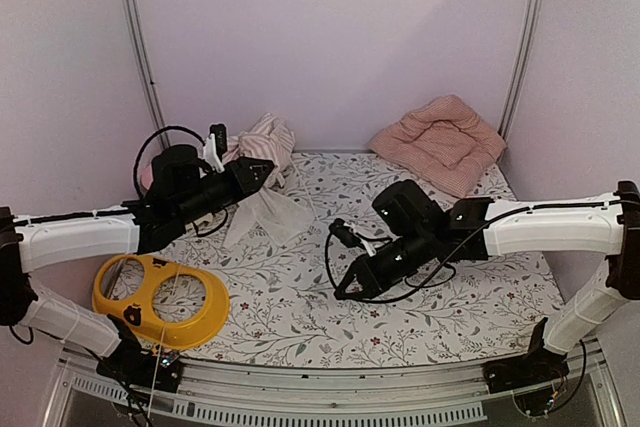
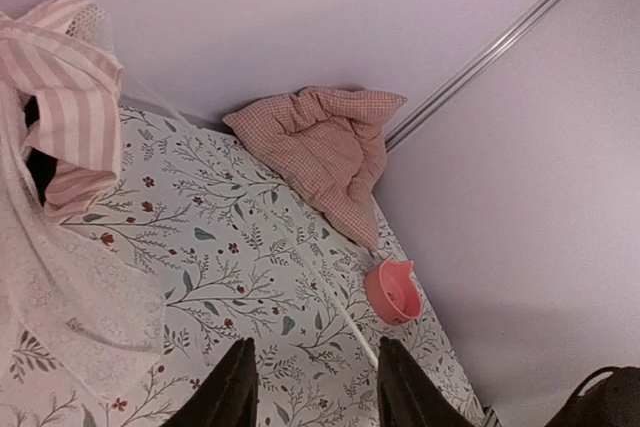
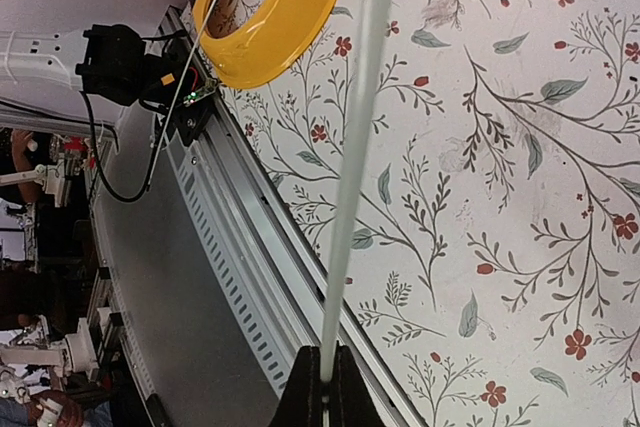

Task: Set up the pet tent

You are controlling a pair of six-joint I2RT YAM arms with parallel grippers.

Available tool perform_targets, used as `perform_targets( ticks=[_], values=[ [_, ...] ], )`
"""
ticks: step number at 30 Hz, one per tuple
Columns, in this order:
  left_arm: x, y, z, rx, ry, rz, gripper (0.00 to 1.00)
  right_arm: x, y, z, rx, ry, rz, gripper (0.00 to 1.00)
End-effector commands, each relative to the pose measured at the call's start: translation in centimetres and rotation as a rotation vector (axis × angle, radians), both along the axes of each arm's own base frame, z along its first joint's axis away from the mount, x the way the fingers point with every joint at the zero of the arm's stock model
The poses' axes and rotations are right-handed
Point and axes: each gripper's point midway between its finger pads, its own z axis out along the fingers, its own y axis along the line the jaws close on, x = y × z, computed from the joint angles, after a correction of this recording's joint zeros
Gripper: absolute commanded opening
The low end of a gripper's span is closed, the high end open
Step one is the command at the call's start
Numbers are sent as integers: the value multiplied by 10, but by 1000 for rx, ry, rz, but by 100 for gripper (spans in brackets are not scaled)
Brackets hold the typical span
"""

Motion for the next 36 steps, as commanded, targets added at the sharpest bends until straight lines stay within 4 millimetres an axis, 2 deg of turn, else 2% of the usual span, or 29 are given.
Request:
perform_targets(
  ticks=[1,3,6,11,13,14,17,20,23,29,36],
  values=[
    [7,45,-33,137,25,167,42,13,17,22,45,-71,18,0],
    [13,61,-49,165,51,224,40,14,19,27,52,-74,19,0],
    [28,75,-74,259,61,265,39,15,23,31,54,-76,27,0],
    [57,76,-94,383,-36,244,41,17,25,39,55,-80,30,0],
    [69,73,-98,426,-84,226,42,17,23,34,37,-78,33,0],
    [75,71,-101,457,-104,221,43,19,28,46,59,-92,34,0],
    [86,65,-103,522,-206,208,46,20,31,50,68,-95,37,0],
    [90,57,-102,572,-342,179,44,21,32,51,68,-97,41,0],
    [93,58,-103,593,-443,190,44,22,34,53,72,-105,44,0],
    [123,57,-107,614,-447,128,40,24,33,57,76,-113,42,0],
    [143,49,-117,653,-433,49,39,28,31,65,88,-123,34,0]
  ],
)
